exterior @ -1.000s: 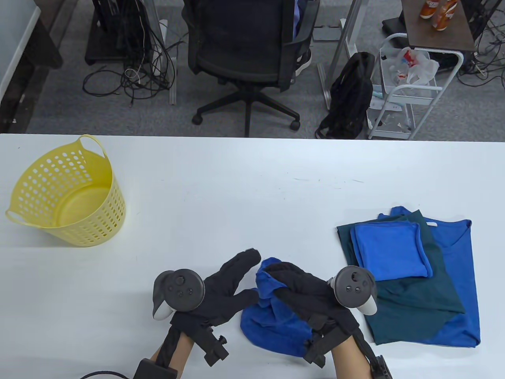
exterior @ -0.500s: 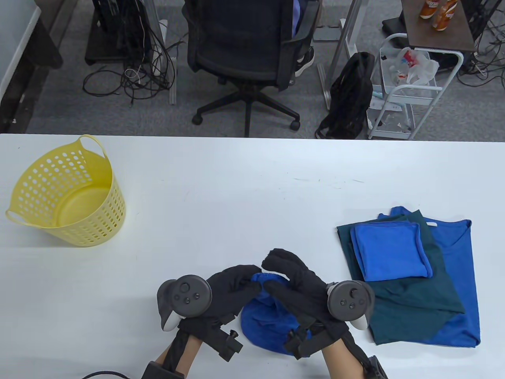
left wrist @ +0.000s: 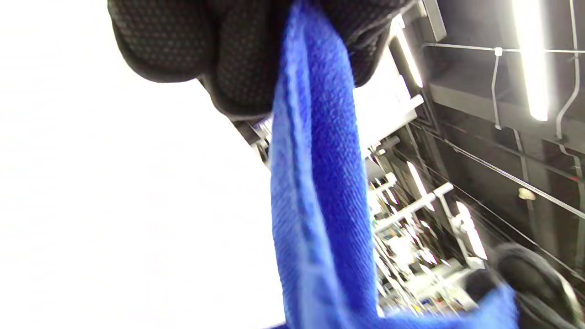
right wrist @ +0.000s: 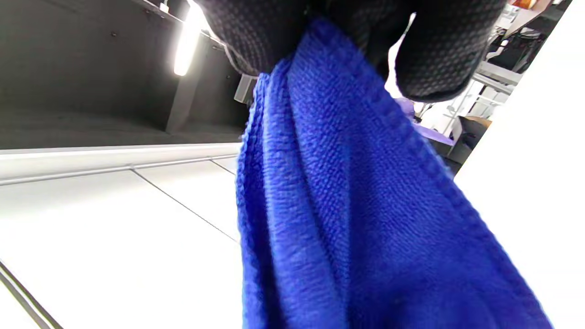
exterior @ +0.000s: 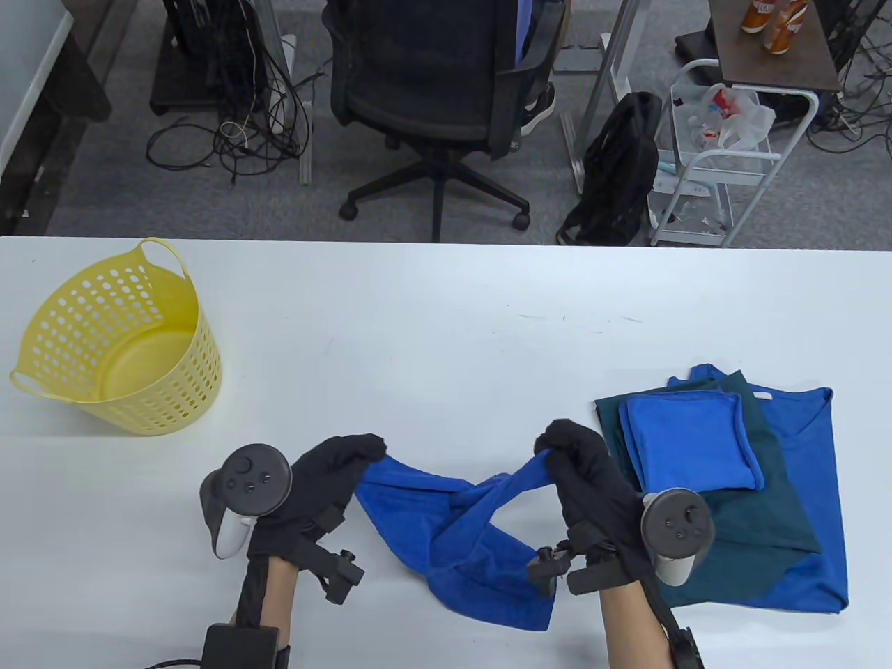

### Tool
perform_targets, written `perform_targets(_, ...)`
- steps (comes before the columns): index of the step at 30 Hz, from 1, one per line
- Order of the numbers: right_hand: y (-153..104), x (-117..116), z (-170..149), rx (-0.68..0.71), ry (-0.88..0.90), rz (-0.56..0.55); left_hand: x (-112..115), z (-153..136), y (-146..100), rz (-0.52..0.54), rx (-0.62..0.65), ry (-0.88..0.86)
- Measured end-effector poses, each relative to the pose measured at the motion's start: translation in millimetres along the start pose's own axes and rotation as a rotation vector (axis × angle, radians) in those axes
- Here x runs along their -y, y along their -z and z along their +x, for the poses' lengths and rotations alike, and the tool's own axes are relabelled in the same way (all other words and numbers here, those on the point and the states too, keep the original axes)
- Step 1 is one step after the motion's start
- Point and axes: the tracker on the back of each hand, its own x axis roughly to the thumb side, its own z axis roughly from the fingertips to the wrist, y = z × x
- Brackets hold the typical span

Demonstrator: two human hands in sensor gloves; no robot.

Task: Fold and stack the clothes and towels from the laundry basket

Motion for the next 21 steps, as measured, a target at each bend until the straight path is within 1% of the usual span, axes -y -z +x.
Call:
perform_targets(2,1.9,12.7,-2.8,-0.023,0.017,-0.009,-13.4,-6.7,-1.0,-0.004,-0.002,0.131)
perform_targets(3,2.1,14.8,-3.2,-0.024,0.020,-0.009,-16.7,-6.8,-1.4,-0.003,-0.011,0.179)
perform_targets(5,3.1,26.4,-5.2,-0.004,0.051,0.001,-24.9,-4.3,-3.9,0.032,-0.031,0.400)
perform_targets(6,3.0,29.2,-5.6,-0.007,0.059,-0.003,-26.5,-3.0,-5.1,0.062,-0.036,0.478)
perform_targets(8,3.0,36.5,-6.4,0.001,0.054,-0.005,-29.4,-1.6,-8.0,0.174,-0.070,0.650)
perform_targets(9,2.7,38.5,-6.6,0.002,0.045,-0.013,-30.1,-2.1,-8.7,0.215,-0.087,0.698)
perform_targets(11,2.0,43.1,-6.8,0.008,0.000,-0.035,-32.8,-5.6,-11.6,0.349,-0.114,0.800)
perform_targets(12,1.7,44.4,-6.9,0.010,-0.017,-0.047,-34.6,-8.1,-12.3,0.388,-0.126,0.816)
perform_targets(14,1.5,46.8,-7.9,0.011,-0.068,-0.067,-40.3,-13.8,-13.1,0.392,-0.160,0.820)
perform_targets(16,1.4,47.2,-9.4,-0.002,-0.122,-0.072,-46.7,-19.8,-14.9,0.410,-0.193,0.770)
perform_targets(19,1.6,46.9,-12.2,-0.022,-0.223,-0.070,-61.1,-29.2,-19.4,0.350,-0.164,0.664)
perform_targets(21,1.7,48.8,-15.2,-0.030,-0.257,-0.077,-73.4,-39.2,-22.6,0.284,-0.064,0.459)
